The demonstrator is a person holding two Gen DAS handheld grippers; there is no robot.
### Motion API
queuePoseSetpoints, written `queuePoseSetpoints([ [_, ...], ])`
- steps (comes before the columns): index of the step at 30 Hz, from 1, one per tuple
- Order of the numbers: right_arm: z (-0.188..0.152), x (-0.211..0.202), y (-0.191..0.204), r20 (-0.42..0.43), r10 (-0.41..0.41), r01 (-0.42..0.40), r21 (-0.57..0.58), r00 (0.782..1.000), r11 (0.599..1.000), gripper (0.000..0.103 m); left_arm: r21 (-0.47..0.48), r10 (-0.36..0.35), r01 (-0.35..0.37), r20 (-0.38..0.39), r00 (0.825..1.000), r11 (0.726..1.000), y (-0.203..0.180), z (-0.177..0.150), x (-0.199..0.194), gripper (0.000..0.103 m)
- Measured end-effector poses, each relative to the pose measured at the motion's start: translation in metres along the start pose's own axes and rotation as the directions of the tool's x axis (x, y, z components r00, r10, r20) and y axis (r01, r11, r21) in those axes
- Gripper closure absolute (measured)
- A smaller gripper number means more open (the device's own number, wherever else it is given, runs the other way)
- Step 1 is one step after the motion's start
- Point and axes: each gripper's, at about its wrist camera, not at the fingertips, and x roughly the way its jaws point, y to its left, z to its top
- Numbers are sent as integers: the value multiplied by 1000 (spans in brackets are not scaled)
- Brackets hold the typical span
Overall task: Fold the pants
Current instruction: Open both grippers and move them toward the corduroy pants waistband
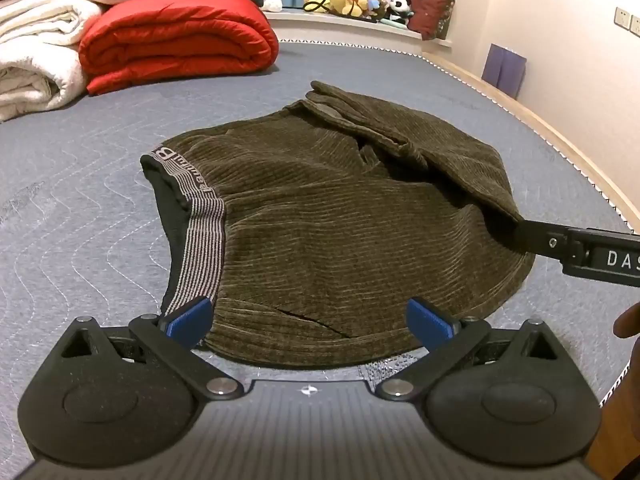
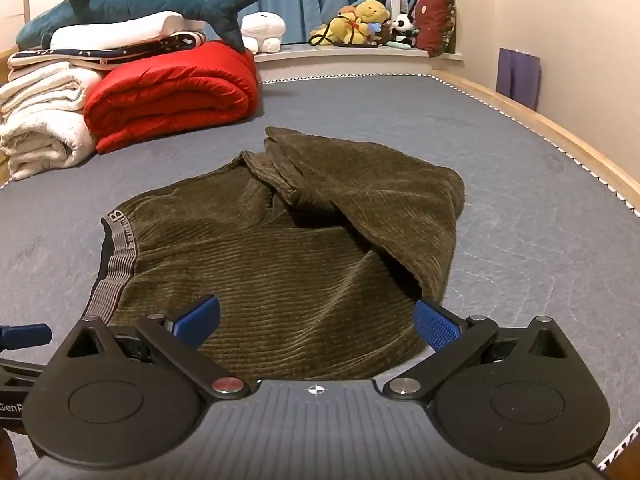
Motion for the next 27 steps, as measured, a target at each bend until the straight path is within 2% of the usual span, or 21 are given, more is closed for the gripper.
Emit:
queuePoseSetpoints([
  [9,0,2,4,2,-1,1,-12,1000,1000,1,2,2,-3,9,1000,1000,-1,0,-1,0],
  [16,-2,3,2,-6,-7,7,2,1000,1000,1,-9,13,-12,59,998,1000,0,0,-5,0],
  [22,-3,9,-1,-14,21,-21,26,1000,999,2,4,-10,10,94,995,1000,-2,-4,-6,0],
  [24,-3,8,-1,-20,31,-31,26,999,999,8,1,-24,24,102,995,1000,-2,-3,-7,2],
  [27,-4,8,0,-13,30,-29,17,999,999,9,-4,-27,28,119,993,1000,-1,-2,-12,12],
])
